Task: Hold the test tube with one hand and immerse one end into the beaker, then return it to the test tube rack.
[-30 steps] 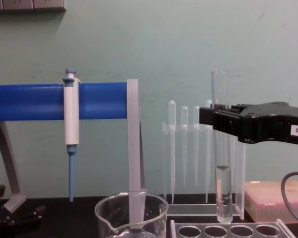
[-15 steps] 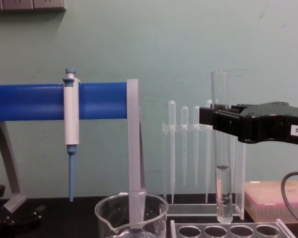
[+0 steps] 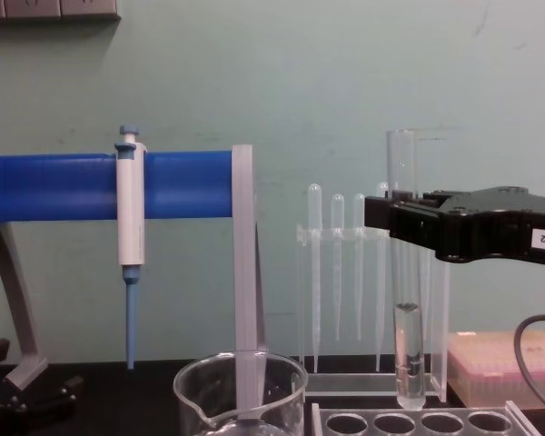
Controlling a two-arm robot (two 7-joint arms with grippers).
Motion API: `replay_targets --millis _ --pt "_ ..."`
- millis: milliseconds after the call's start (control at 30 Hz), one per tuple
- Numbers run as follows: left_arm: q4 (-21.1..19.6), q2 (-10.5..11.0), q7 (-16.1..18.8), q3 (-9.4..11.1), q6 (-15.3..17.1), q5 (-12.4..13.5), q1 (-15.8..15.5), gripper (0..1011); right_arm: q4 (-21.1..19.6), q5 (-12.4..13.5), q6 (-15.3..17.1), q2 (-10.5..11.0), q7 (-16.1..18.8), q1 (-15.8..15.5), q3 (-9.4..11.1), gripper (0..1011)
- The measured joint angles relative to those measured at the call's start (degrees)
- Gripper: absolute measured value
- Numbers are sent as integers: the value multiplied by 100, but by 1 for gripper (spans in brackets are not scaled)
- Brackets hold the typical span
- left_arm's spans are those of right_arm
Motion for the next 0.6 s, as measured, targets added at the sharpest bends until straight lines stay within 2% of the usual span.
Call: replay_targets --millis 600 --pt "0 0 0 0 0 0 0 1000 0 0 0 0 0 0 0 225"
